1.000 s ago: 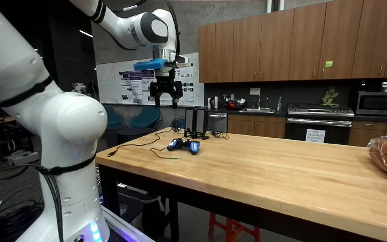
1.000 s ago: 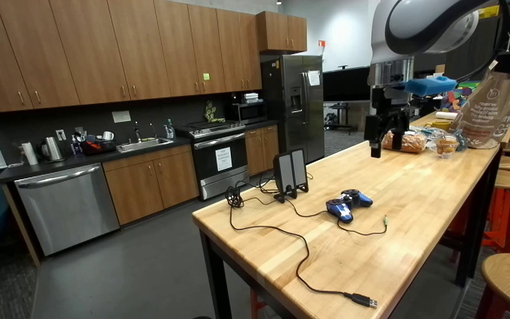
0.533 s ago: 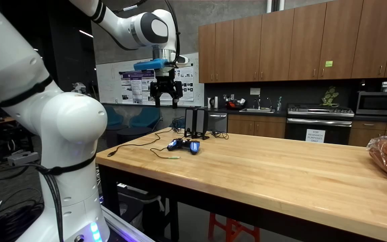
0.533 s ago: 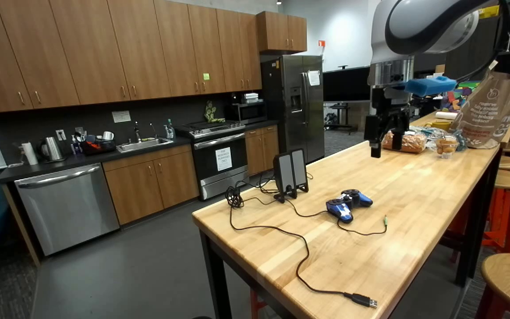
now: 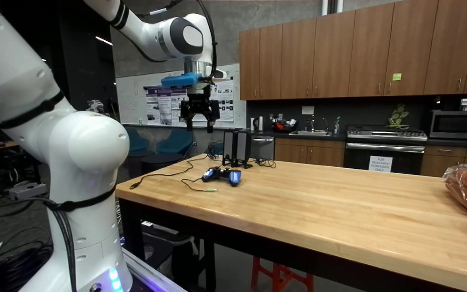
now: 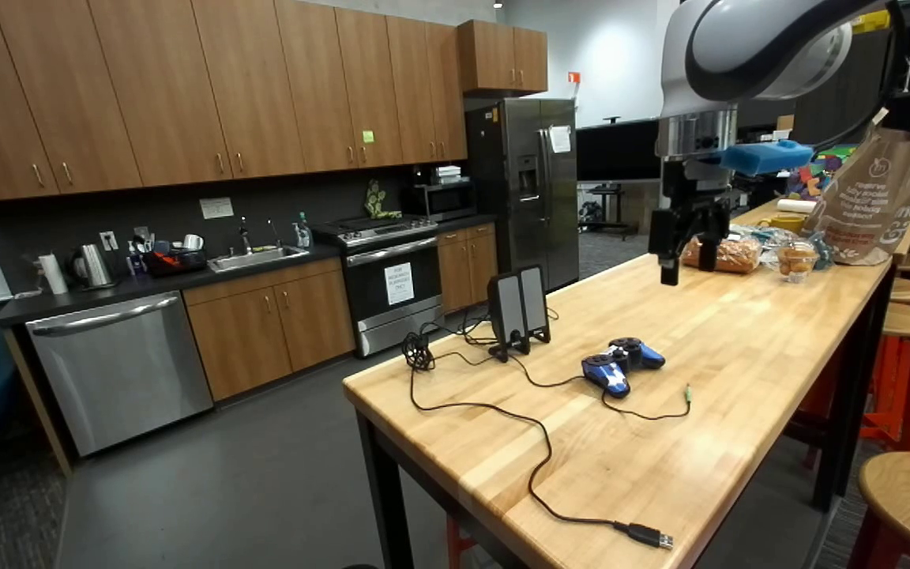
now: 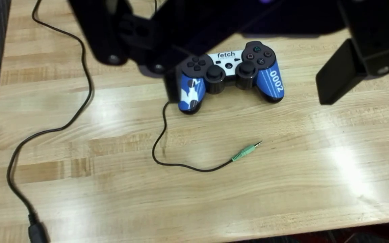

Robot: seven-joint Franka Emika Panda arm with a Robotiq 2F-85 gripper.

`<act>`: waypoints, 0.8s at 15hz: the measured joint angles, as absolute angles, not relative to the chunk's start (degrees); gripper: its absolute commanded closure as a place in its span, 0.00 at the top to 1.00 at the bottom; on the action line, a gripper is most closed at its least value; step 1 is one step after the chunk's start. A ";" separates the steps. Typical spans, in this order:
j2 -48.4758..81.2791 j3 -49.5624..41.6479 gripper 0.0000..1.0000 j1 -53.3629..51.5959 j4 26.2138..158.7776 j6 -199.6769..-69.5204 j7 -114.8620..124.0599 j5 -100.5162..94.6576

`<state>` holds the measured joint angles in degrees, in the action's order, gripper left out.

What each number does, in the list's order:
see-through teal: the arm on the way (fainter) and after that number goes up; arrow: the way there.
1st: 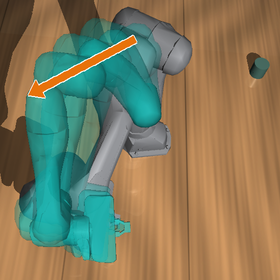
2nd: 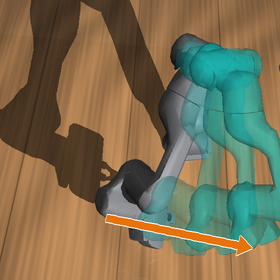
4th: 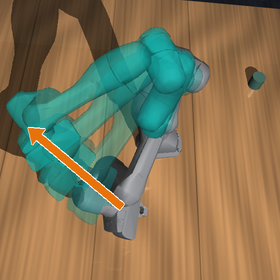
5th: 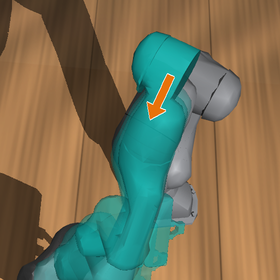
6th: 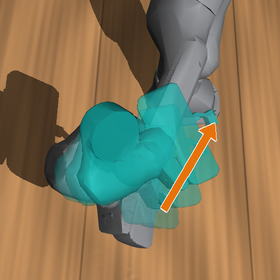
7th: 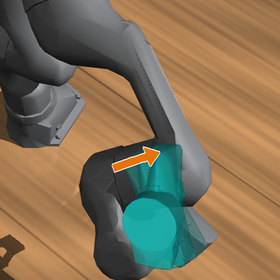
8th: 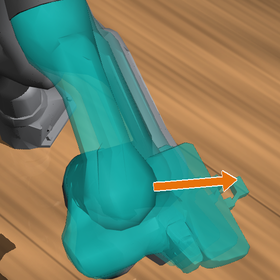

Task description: Press a button on the gamepad

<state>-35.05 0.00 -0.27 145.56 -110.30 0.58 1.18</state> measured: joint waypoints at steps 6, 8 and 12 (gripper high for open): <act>-31.99 1.01 1.00 -1.24 146.94 -114.82 0.58 2.28; -30.67 1.54 1.00 -1.49 147.06 -116.54 0.59 2.29; -27.76 2.59 0.62 -1.92 146.95 -119.22 0.59 2.16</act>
